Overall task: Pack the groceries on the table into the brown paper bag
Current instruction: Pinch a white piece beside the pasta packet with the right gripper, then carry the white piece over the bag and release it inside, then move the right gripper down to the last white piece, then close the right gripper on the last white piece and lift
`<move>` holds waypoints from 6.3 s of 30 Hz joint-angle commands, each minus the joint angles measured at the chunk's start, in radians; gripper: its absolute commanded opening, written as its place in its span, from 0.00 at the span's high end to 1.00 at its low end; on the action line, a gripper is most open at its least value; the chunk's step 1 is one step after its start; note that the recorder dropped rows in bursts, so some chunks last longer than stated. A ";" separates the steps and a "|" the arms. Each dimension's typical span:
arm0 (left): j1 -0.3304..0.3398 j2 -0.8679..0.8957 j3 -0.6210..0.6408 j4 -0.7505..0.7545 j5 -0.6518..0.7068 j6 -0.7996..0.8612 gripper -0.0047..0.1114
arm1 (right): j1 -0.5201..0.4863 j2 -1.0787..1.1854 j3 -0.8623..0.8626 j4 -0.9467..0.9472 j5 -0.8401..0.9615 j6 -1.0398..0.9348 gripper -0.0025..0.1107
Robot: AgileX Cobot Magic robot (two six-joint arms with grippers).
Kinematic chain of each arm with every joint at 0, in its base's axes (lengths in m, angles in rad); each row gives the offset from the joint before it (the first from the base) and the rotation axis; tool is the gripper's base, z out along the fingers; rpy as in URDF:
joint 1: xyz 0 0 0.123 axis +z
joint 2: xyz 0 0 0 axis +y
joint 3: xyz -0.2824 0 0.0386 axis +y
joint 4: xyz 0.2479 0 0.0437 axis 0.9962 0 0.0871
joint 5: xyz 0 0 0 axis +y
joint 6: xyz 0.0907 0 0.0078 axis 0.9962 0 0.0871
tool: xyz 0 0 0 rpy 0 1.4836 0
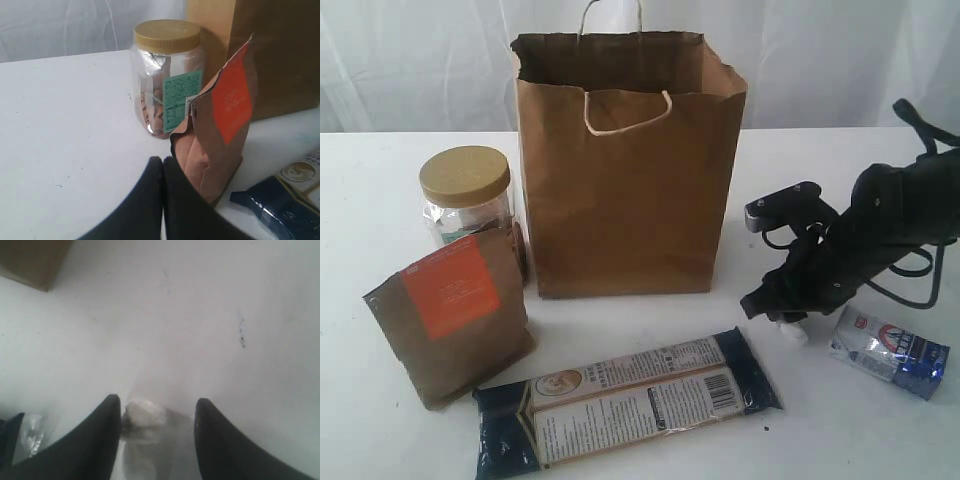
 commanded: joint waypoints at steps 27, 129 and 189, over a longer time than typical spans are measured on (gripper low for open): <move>-0.001 -0.005 0.003 -0.003 -0.003 -0.003 0.96 | -0.007 -0.230 -0.001 -0.011 0.004 0.039 0.98; -0.001 -0.005 0.003 -0.003 -0.003 -0.003 0.96 | 0.004 -0.953 0.198 -0.042 0.360 0.024 0.49; -0.001 -0.005 0.003 -0.003 -0.003 -0.003 0.96 | 0.041 -0.121 0.056 -0.044 0.118 -0.043 0.50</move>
